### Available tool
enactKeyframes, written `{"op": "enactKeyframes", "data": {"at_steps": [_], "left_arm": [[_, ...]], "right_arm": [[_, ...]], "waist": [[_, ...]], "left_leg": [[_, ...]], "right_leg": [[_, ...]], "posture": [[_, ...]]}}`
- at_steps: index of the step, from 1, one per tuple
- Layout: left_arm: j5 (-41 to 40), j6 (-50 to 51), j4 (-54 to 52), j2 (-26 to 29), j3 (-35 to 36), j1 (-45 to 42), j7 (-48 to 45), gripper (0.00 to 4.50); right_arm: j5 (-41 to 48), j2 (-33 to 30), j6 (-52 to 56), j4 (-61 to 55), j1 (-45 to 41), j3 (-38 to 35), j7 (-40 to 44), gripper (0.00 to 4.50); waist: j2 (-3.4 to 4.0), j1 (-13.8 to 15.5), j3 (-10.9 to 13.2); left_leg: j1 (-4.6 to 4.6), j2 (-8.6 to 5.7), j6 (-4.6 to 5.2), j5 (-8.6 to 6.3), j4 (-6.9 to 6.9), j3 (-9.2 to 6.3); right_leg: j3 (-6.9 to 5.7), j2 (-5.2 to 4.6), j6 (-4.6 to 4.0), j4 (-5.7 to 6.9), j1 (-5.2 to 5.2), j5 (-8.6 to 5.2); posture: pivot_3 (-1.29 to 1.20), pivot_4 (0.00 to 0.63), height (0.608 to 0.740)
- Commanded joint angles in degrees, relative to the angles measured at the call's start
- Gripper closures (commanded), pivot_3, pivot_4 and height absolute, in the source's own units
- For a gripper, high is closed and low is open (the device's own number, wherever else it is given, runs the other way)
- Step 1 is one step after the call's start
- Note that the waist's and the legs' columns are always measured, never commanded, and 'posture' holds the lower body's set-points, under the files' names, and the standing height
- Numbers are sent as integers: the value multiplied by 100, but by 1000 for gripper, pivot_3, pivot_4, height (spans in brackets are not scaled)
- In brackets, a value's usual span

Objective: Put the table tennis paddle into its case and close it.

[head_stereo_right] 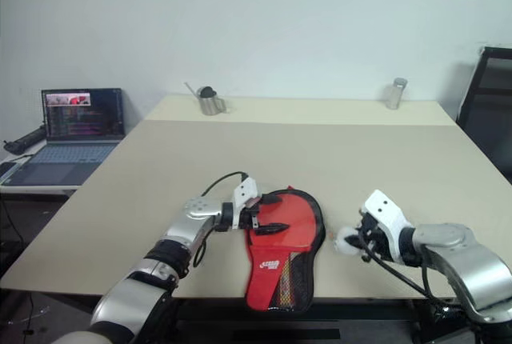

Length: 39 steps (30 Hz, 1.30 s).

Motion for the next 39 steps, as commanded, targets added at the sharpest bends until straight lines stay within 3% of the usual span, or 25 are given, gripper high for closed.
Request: {"op": "enactKeyframes", "data": {"at_steps": [1,6,17,23,31,39], "left_arm": [[361,34,340,21,-127,151,181,0],[381,-11,378,3,-139,131,229,0],[428,-79,431,-42,-162,99,284,0],[439,-106,439,-91,-184,87,217,0],[244,209,40,-237,-309,-145,-856,0],[548,11,509,-509,-444,-449,-909,0]], "right_arm": [[348,-348,-13,-432,296,-136,301,4292],[610,-866,-277,-684,806,-180,641,4293],[1086,-1209,-431,-953,1306,-389,713,4296],[1102,-1132,-534,-837,1324,-350,524,4299],[1016,-1033,-573,-667,1214,-224,309,4299],[1066,-1008,-500,-686,1145,-184,169,4309]], "waist": [[0,14,0],[-2,25,-1],[0,51,-4],[0,69,-5],[-2,73,-4],[-5,83,-2]], "left_leg": [[0,0,0,0,0,0],[-5,0,0,-1,-1,-1],[-27,-2,26,-28,-7,-13],[-27,-4,30,-37,-6,-14],[-30,-5,32,-40,-6,-13],[-34,-8,40,-45,-2,-11]], "right_leg": [[0,0,1,-1,0,1],[-3,0,6,-16,1,2],[-16,-2,25,-87,17,12],[-16,-5,27,-92,21,11],[-18,-5,27,-96,21,10],[-14,-5,28,-100,20,10]], "posture": [[0,150,740],[0,150,740],[0,150,740],[0,150,740],[0,150,740],[0,150,740]]}}
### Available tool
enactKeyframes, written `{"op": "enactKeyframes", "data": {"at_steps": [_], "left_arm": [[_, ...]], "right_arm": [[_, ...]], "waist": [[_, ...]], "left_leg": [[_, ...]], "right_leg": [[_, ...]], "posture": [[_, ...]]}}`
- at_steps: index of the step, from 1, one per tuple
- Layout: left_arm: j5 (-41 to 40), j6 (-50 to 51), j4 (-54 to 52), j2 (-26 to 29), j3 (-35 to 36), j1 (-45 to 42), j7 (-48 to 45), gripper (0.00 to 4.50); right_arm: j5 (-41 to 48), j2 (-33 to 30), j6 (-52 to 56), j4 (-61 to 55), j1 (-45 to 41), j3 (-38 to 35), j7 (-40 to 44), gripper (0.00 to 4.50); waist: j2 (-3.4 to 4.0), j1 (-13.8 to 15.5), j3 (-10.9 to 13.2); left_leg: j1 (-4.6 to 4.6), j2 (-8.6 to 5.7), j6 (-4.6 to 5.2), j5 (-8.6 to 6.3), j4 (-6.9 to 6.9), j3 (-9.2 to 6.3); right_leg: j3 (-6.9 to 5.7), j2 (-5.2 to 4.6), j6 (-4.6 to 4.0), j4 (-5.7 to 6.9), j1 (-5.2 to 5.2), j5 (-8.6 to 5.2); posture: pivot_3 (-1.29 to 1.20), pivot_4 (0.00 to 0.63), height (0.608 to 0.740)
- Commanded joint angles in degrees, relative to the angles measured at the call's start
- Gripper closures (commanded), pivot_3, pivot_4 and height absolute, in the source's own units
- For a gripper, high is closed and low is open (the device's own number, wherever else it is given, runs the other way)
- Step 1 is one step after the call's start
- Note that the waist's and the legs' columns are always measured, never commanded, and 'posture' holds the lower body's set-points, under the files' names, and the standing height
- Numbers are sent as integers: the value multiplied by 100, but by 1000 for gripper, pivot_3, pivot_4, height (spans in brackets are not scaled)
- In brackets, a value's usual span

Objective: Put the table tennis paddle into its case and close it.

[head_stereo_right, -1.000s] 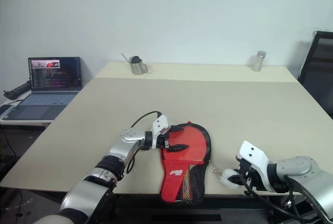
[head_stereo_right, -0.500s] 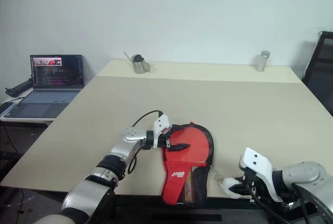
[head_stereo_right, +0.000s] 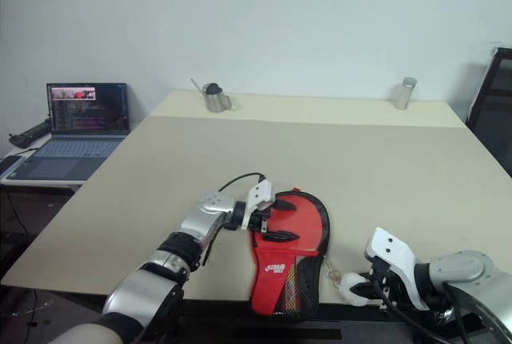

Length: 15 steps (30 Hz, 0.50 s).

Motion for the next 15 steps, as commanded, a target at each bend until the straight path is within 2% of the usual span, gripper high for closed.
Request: {"op": "enactKeyframes", "data": {"at_steps": [1,8,15], "left_arm": [[275,-28,256,-100,-185,42,-45,0],[487,-169,516,-217,-305,105,-23,0],[644,-340,744,-330,-343,88,13,0]], "right_arm": [[133,-10,46,-97,-40,-23,-23,4310],[150,-57,83,-150,28,-69,-64,4310],[304,-352,147,-618,462,-324,36,4310]], "waist": [[0,-1,0],[1,6,-1],[2,69,-12]], "left_leg": [[0,0,1,-1,0,1],[1,-1,1,-1,2,-1],[3,-3,6,-4,2,-2]], "right_leg": [[1,0,0,0,0,0],[0,0,1,0,1,0],[-2,-1,11,0,6,-6]], "posture": [[0,150,740],[0,150,740],[0,150,740]]}}
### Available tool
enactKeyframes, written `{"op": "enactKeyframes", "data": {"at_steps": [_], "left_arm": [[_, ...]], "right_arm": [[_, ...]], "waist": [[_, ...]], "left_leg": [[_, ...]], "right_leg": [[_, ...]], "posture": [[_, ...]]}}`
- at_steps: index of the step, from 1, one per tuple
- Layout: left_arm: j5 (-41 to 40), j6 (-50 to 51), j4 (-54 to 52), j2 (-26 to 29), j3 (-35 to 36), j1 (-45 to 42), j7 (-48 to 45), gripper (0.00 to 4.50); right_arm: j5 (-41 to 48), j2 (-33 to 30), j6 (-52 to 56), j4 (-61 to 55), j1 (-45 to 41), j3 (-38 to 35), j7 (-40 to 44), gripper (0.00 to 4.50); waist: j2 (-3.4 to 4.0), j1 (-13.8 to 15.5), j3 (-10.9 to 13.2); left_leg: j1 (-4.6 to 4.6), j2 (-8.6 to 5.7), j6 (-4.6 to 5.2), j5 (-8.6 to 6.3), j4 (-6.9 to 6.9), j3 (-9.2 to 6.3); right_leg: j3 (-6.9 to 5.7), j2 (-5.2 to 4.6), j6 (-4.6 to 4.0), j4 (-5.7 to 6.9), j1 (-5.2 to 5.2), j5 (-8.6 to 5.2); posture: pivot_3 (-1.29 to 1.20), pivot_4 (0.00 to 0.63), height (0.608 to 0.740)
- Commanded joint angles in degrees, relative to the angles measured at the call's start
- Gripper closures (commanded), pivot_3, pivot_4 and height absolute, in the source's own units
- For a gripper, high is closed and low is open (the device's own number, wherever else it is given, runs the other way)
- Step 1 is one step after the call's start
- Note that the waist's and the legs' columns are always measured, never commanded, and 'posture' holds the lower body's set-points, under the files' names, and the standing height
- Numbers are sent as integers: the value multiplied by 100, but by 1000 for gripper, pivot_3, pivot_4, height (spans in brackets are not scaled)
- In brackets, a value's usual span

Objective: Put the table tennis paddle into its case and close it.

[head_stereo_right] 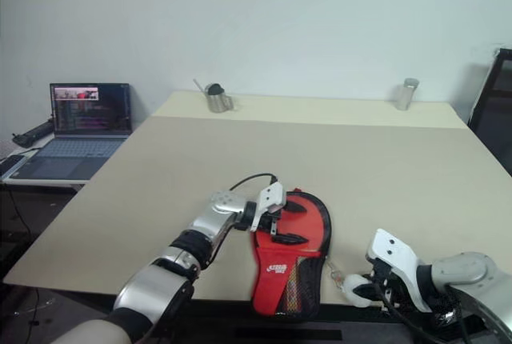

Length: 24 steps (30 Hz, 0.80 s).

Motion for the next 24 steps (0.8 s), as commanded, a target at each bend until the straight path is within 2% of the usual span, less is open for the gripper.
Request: {"op": "enactKeyframes", "data": {"at_steps": [1,13,18,24], "left_arm": [[452,-19,455,-103,-337,177,39,0],[639,-234,818,-196,-328,21,203,0],[680,-277,859,-218,-327,15,220,0],[714,-317,916,-232,-320,-25,265,0]], "right_arm": [[248,-132,123,-434,269,-159,80,4310],[514,-238,256,-1269,1048,-402,-56,4311],[808,-312,292,-1577,1359,-540,15,4311],[1181,-429,81,-1739,1622,-306,-170,4312]], "waist": [[-2,34,-7],[-3,55,-57],[-3,46,-71],[1,43,-97]], "left_leg": [[1,-1,2,-2,0,-1],[9,-50,20,-13,7,-35],[10,-53,19,-13,10,-71],[14,-53,19,-12,12,-95]], "right_leg": [[-1,0,5,-1,3,-3],[-21,-29,36,-8,37,-20],[-77,-51,38,-17,57,-22],[-101,-54,38,-16,72,-23]], "posture": [[0,150,740],[0,150,740],[0,150,740],[0,150,740]]}}
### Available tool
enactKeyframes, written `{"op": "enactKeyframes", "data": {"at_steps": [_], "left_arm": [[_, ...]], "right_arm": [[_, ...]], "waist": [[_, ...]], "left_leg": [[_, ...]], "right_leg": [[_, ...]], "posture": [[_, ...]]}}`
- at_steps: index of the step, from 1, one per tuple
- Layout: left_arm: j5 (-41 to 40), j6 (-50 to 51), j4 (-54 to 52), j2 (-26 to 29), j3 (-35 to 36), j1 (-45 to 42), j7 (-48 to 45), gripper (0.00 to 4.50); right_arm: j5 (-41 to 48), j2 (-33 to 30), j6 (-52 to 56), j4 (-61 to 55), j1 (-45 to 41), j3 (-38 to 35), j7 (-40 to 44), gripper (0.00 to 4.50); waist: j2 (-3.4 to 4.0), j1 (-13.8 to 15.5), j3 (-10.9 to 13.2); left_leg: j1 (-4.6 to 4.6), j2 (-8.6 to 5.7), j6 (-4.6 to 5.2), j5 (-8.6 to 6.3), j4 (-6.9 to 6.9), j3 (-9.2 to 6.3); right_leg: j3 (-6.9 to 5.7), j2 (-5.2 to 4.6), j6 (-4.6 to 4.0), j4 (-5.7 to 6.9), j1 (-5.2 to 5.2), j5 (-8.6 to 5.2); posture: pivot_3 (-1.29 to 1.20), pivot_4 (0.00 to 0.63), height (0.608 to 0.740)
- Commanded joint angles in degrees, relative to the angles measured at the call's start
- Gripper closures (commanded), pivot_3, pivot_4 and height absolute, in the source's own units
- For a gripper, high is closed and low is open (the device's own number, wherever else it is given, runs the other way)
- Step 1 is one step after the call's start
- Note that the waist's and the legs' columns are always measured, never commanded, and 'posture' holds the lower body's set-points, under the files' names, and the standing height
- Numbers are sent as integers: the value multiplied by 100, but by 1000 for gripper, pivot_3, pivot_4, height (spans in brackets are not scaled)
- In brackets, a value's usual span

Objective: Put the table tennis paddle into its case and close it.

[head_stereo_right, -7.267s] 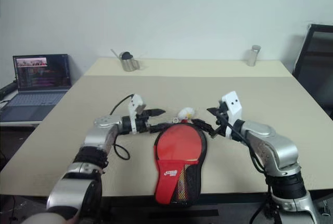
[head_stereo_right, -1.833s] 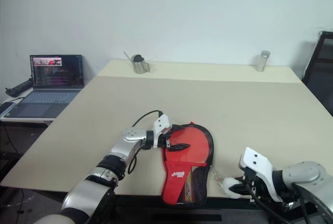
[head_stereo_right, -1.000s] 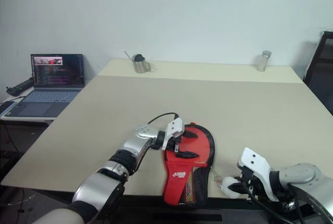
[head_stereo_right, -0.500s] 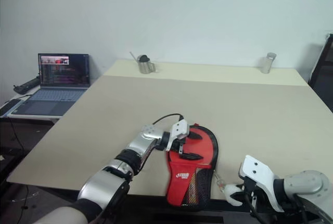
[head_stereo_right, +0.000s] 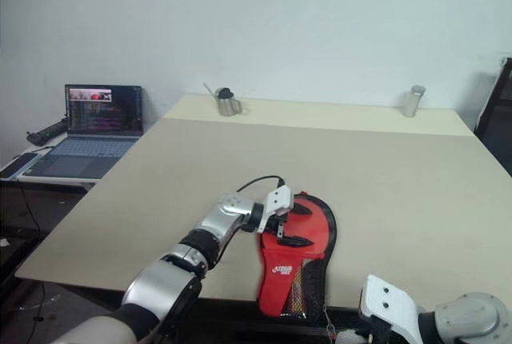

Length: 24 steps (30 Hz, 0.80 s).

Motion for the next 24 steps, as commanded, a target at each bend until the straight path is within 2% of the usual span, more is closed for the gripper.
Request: {"op": "enactKeyframes", "data": {"at_steps": [1,6,10,17,22,24], "left_arm": [[455,61,337,-3,-317,182,27,0],[463,51,360,10,-294,155,80,0],[461,41,373,15,-282,147,108,0],[440,37,361,-10,-259,159,145,0],[396,55,342,-89,-224,168,201,0],[359,76,323,-115,-197,165,202,0]], "right_arm": [[385,-121,-138,-206,68,179,-87,4312],[290,154,4,-132,-394,469,-644,4312],[533,187,137,11,-633,302,-673,4312],[943,92,244,111,-777,36,-622,2025],[1150,126,226,386,-852,-287,-628,129],[1266,266,177,519,-991,-367,-729,15]], "waist": [[0,-2,-6],[-2,-7,-10],[-1,-7,-12],[0,-6,-13],[0,-3,-13],[-1,1,-13]], "left_leg": [[1,0,0,0,0,0],[0,-1,0,0,0,-4],[0,-2,0,1,1,-5],[0,-2,0,1,2,-8],[0,-3,0,1,2,-8],[0,-5,0,1,4,-8]], "right_leg": [[-1,0,0,0,0,0],[-1,-2,0,-3,1,0],[-1,-4,0,-3,3,0],[0,-4,0,-3,4,0],[1,-6,0,-3,5,0],[0,-8,0,-3,7,0]], "posture": [[0,150,740],[0,150,740],[0,150,740],[0,150,740],[0,150,740],[0,150,740]]}}
